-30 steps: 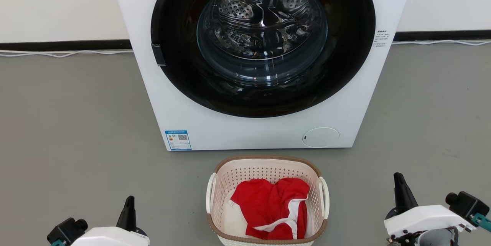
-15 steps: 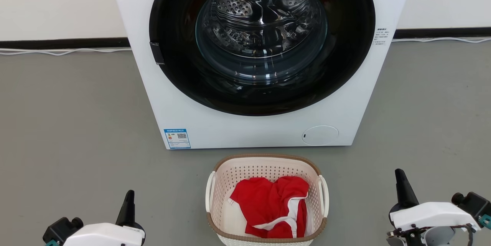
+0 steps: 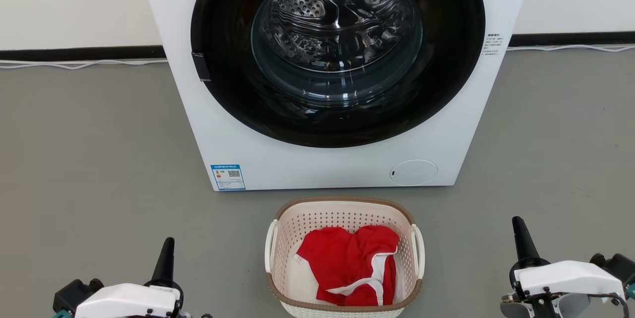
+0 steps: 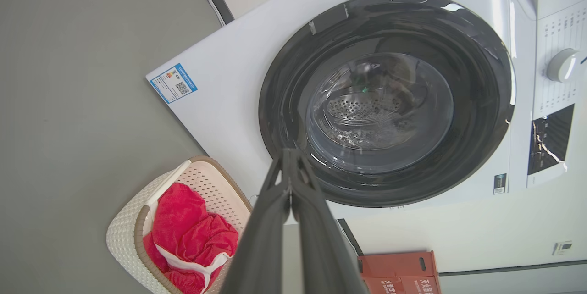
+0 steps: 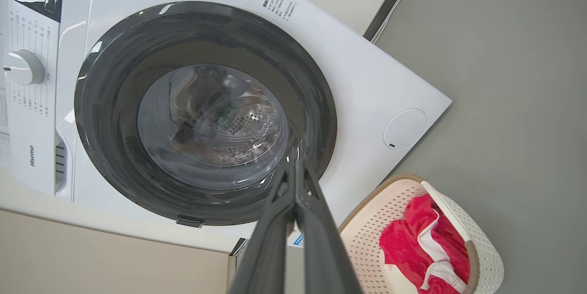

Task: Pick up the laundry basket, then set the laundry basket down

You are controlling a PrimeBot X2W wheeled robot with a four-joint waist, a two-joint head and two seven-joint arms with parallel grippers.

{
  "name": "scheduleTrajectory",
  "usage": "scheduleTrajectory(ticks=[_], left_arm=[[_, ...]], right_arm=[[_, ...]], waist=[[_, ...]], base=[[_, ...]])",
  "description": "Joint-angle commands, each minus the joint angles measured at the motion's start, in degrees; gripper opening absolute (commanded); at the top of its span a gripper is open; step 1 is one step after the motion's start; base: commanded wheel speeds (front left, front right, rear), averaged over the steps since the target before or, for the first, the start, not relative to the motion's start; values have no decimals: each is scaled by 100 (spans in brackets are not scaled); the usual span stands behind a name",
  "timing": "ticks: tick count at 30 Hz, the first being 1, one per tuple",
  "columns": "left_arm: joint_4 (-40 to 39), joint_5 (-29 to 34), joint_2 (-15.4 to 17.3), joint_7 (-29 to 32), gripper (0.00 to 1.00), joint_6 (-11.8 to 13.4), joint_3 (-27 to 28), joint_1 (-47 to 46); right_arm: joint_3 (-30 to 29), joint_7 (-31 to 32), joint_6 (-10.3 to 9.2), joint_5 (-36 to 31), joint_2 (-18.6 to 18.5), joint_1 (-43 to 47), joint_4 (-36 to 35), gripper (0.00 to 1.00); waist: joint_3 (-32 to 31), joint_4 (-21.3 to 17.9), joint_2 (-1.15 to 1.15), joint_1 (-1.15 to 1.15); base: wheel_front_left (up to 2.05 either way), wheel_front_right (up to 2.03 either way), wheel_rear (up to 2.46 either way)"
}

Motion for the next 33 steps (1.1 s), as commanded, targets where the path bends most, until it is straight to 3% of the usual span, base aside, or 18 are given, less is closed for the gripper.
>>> scheduleTrajectory(ticks=[1, 33], left_arm=[[-210, -166, 72, 43, 0, -86, 90, -217], [-781, -2211, 108, 599, 0, -165, 108, -215]], right_arm=[[72, 65, 28, 189, -65, -127, -233, 0], [85, 612, 39, 2656, -78, -46, -807, 0]], waist=[[4, -1, 0, 0], [107, -38, 0, 0]], base=[[0, 0, 0], [0, 0, 0]])
